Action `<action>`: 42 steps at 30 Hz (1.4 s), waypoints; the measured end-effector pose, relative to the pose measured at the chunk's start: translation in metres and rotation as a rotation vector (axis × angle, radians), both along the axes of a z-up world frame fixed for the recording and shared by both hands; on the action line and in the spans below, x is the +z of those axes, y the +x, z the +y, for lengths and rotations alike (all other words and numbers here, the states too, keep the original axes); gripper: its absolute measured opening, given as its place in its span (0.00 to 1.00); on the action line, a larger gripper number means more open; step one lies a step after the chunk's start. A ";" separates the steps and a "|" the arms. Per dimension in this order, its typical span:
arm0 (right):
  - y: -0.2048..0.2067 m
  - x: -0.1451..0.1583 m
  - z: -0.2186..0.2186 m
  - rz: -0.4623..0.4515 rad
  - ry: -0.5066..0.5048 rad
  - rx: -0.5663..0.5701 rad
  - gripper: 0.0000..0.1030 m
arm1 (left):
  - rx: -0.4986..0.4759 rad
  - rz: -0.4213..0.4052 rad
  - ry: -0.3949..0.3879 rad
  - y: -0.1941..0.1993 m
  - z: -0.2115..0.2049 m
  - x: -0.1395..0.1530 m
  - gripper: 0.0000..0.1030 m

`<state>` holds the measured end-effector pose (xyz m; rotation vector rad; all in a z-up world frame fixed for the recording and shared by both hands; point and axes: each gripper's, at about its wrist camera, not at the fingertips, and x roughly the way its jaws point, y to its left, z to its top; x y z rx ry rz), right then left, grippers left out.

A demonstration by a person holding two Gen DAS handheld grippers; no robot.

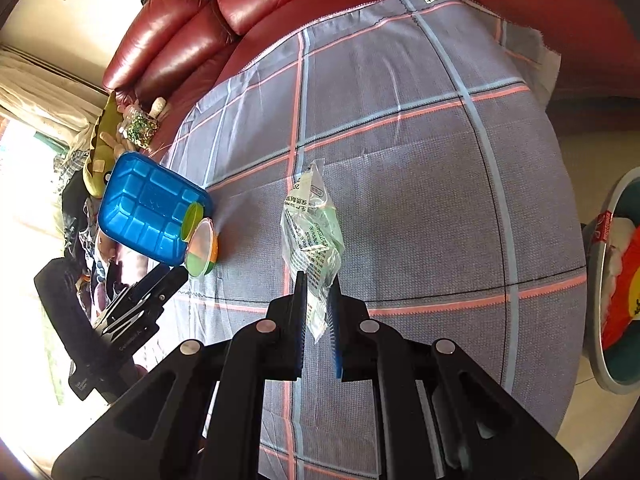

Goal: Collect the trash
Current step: 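Lift the clear wrapper and translucent lid off the table with both tools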

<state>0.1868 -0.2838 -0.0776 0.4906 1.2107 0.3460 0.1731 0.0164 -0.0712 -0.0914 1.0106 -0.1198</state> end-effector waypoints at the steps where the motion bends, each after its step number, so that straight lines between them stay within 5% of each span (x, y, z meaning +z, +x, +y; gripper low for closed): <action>1: 0.000 0.000 0.001 0.001 -0.002 0.001 0.09 | 0.018 0.010 -0.029 0.002 0.007 -0.003 0.61; 6: 0.004 -0.001 0.003 0.009 -0.009 0.001 0.09 | 0.036 0.049 -0.034 0.016 0.009 -0.022 0.61; 8: 0.003 0.000 0.002 0.008 -0.008 0.000 0.09 | 0.032 0.054 -0.038 0.020 0.004 -0.028 0.53; 11: 0.002 0.002 0.000 0.003 -0.012 -0.004 0.09 | 0.022 0.039 0.009 0.026 -0.009 -0.034 0.28; 12: 0.001 0.003 -0.003 0.001 -0.012 -0.008 0.09 | 0.005 0.042 0.013 0.027 -0.014 -0.036 0.09; 27: -0.014 0.012 -0.044 -0.042 0.029 -0.053 0.13 | -0.103 -0.044 0.108 0.019 -0.079 -0.001 0.07; 31: -0.001 -0.003 -0.035 -0.026 0.005 -0.049 0.57 | -0.075 -0.031 0.081 0.011 -0.067 0.000 0.07; 38: 0.022 -0.027 -0.017 -0.016 -0.119 -0.036 0.65 | -0.062 -0.008 0.055 0.003 -0.048 -0.003 0.07; 42: 0.030 -0.033 -0.005 -0.021 -0.170 -0.022 0.82 | -0.077 -0.010 0.038 0.005 -0.044 -0.002 0.07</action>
